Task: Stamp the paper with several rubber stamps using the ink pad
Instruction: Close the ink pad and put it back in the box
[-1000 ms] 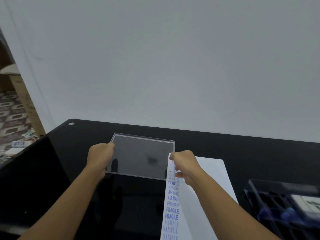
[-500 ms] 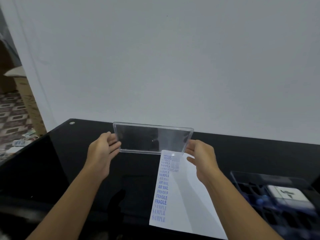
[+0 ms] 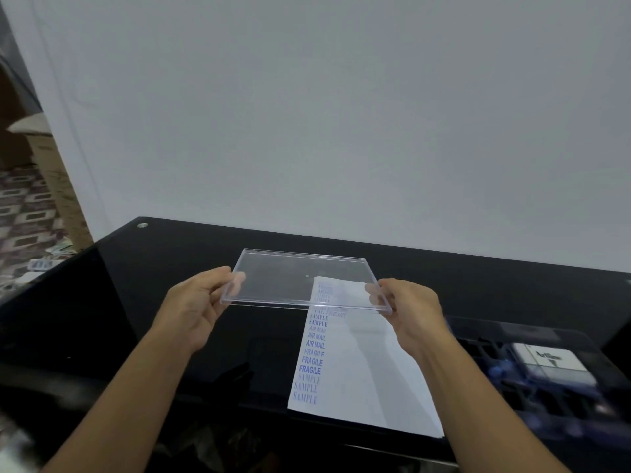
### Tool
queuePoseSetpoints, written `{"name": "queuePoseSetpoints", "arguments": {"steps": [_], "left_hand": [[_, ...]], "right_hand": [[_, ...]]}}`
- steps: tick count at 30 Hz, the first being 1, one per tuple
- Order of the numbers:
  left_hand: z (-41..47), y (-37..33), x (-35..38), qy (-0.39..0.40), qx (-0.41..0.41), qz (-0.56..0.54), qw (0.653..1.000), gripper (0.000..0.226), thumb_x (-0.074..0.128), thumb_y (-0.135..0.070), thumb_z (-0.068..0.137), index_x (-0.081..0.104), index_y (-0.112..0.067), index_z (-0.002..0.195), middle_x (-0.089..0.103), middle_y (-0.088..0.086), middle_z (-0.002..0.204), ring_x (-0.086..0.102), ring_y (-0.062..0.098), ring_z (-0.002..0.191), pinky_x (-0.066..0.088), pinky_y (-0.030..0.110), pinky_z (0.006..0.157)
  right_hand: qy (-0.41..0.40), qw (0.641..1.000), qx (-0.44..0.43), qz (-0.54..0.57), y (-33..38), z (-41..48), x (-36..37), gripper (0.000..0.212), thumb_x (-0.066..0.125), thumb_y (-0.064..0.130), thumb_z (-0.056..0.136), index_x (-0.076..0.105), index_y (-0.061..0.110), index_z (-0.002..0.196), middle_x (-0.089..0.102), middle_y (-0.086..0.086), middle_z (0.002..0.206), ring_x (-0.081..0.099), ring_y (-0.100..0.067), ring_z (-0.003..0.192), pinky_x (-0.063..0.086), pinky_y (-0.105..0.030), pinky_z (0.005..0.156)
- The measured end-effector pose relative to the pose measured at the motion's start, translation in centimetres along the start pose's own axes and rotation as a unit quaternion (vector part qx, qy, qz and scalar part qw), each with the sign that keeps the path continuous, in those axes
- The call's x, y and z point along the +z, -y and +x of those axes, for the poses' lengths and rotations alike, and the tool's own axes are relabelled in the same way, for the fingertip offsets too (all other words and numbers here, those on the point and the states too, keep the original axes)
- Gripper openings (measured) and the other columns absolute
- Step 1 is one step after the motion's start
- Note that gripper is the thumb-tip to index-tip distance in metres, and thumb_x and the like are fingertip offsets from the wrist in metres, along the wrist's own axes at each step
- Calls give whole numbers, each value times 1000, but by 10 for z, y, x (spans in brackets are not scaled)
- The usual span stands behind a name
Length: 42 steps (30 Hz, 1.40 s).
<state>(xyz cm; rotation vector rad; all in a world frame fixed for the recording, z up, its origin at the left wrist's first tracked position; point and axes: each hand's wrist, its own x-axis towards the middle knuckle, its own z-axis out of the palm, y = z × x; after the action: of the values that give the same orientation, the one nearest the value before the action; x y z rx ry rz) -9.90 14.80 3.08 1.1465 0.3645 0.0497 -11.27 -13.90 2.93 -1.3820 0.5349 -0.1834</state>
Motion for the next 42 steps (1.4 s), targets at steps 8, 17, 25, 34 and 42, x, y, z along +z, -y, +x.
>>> {"name": "queuePoseSetpoints", "arguments": {"steps": [8,17,25,34,42], "left_hand": [[-6,13,8,18,11,37,999,24,65,1,90,66,4,113,75,15,89,73,17,74,60,32,75],[-34,53,61,-1,-23,79,997,17,58,1,89,63,1,105,70,14,85,67,20,75,59,35,73],[-70,100,142,59,-11,125,990,19,50,-6,95,55,-4,113,65,13,113,71,26,94,60,38,77],[-119,139,214,134,22,245,960,13,54,-12,92,49,-15,104,62,8,101,63,16,81,54,41,71],[-143,166,245,147,37,295,944,9,49,-11,92,53,-19,96,61,1,92,60,17,84,48,33,68]], "right_hand": [[13,999,-40,-15,-2,-11,-16,10,64,0,89,72,4,84,76,-15,92,74,-26,91,59,-34,83],[-18,996,-64,-56,-10,-17,-65,16,55,0,95,69,7,93,71,-10,94,69,-24,84,61,-36,78],[-104,981,-102,-130,9,-13,-150,18,53,3,96,68,12,92,65,-7,75,55,-16,65,50,-32,59],[-202,951,-86,-215,32,-7,-246,26,56,6,82,59,6,57,49,-8,52,44,-23,53,41,-35,53],[-231,932,-58,-271,21,11,-301,31,50,9,76,77,20,65,64,-8,49,57,-22,49,49,-38,61]]}}
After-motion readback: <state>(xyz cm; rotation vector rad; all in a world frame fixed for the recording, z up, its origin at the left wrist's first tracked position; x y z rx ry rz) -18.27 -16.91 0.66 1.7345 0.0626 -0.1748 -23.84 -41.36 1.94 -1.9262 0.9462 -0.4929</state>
